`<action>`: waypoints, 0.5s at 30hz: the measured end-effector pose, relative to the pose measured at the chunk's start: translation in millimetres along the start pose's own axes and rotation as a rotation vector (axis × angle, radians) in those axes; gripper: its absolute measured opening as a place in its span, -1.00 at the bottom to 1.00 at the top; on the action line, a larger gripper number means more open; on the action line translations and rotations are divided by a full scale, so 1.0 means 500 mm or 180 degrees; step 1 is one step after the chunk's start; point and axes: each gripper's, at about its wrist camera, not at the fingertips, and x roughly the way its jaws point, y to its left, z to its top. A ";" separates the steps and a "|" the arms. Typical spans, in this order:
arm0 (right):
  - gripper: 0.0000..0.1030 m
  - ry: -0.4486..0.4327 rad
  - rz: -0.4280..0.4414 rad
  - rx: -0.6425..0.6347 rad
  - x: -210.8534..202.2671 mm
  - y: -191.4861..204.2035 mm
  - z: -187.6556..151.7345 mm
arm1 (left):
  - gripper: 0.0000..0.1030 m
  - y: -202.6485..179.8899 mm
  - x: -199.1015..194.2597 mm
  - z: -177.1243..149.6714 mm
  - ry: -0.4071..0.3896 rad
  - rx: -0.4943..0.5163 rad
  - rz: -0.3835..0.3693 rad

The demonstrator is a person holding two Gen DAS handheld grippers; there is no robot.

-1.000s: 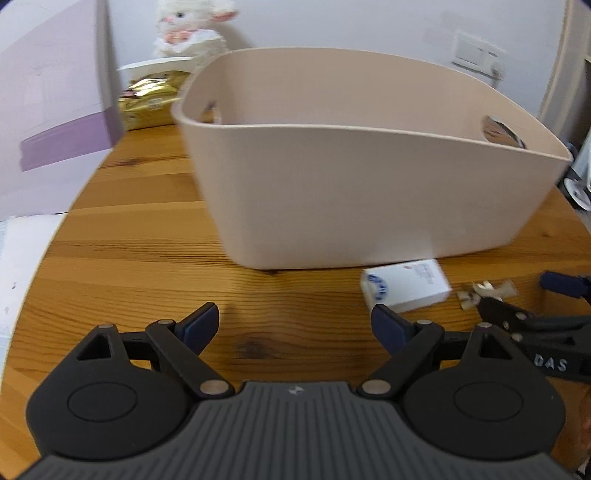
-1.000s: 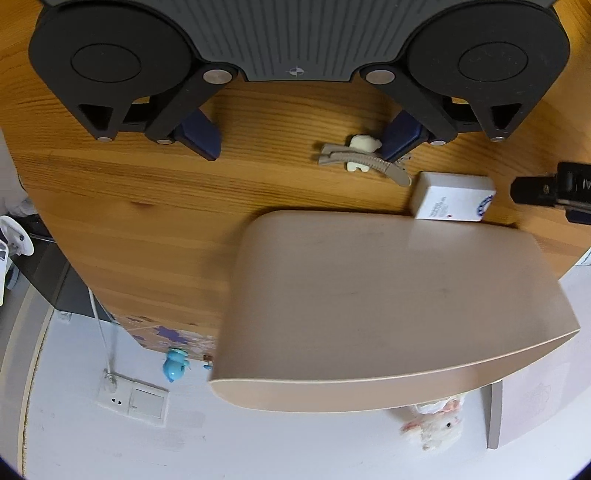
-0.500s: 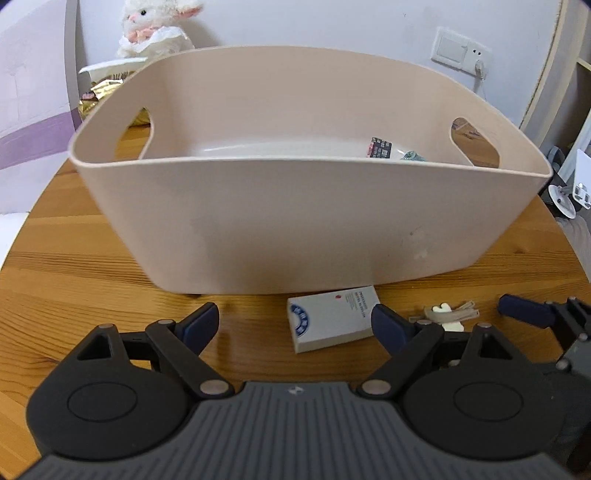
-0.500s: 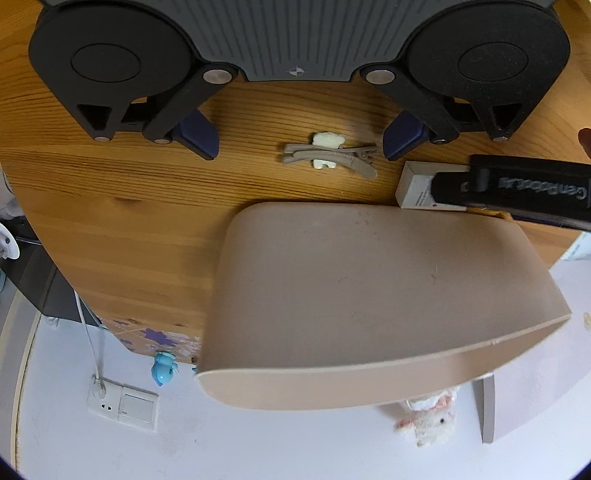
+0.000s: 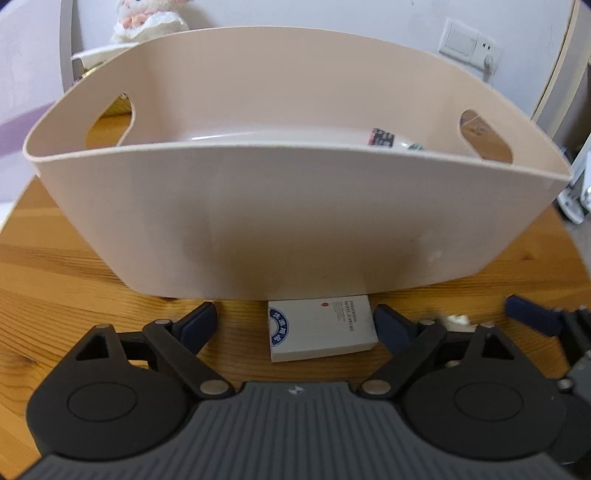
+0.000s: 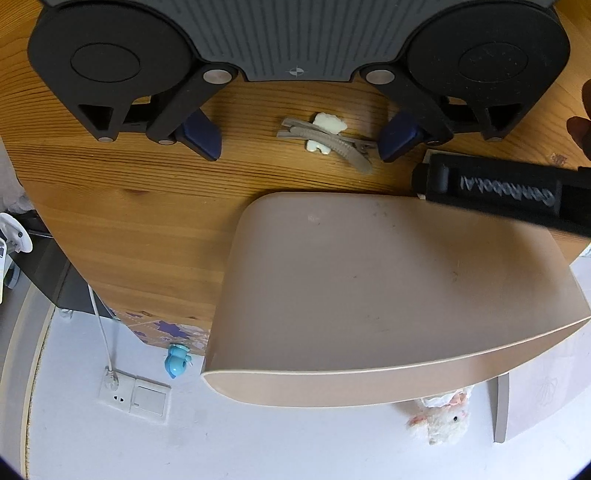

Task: Organize objects
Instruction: 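Grasp the white small box with the left tool while the right tool grasps the beige hair clip, then lower both items into the beige basket and open both tools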

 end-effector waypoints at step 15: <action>-0.82 -0.0042 0.0087 -0.0039 -0.030 -0.004 0.004 | 0.16 0.028 -0.019 0.001 -0.0013 -0.0066 0.0140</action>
